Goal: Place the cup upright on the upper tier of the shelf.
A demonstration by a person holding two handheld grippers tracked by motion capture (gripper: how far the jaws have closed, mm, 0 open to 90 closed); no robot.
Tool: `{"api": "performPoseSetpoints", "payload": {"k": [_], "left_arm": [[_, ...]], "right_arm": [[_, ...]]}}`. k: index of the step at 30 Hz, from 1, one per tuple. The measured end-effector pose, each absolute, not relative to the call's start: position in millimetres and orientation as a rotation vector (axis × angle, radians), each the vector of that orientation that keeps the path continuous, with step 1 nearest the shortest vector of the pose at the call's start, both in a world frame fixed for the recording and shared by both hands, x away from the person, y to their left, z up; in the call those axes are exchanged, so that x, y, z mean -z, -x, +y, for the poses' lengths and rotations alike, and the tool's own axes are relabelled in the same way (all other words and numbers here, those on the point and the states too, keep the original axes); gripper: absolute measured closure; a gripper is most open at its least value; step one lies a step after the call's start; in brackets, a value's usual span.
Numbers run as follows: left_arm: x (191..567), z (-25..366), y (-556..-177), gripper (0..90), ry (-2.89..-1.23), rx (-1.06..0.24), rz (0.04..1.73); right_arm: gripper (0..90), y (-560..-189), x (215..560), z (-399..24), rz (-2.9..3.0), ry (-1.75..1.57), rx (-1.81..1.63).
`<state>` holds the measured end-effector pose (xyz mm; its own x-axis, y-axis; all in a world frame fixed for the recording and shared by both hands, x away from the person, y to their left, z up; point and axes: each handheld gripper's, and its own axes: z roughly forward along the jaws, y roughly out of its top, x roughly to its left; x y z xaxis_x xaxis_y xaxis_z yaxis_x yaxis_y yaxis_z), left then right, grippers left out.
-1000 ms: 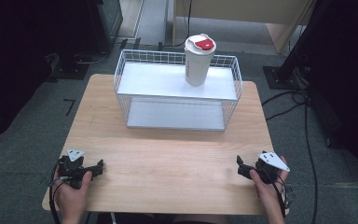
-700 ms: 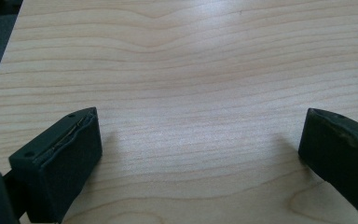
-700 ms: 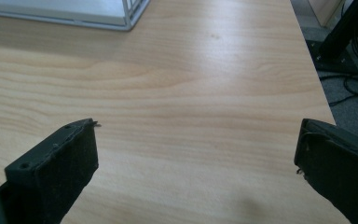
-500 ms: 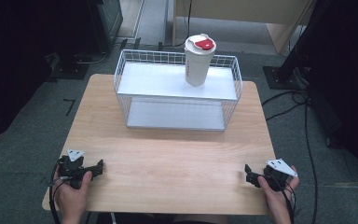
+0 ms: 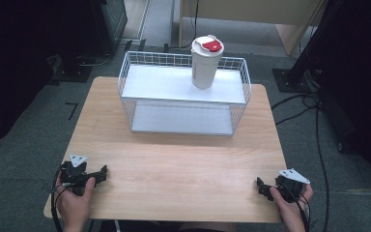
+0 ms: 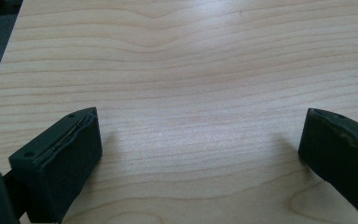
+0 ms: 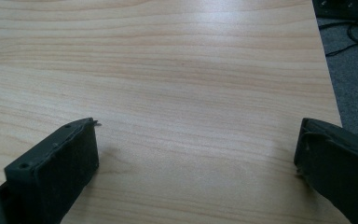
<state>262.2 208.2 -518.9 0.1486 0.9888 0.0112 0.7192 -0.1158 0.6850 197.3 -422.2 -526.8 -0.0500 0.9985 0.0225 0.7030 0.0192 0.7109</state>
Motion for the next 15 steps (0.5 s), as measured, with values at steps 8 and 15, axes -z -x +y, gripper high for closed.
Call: {"api": "performPoseSetpoints", "payload": {"k": [8, 15], "left_arm": [[518.9, 208.1, -262.2, 0.0, -1.896, -0.657, 1.626], [518.9, 208.1, -262.2, 0.0, -1.896, -0.656, 1.626]], "right_arm": [[0.0, -197.3, 526.9, -422.2, 1.813, -1.727, -0.779], [0.0, -197.4, 526.9, -422.2, 1.811, -1.728, -0.780]]}}
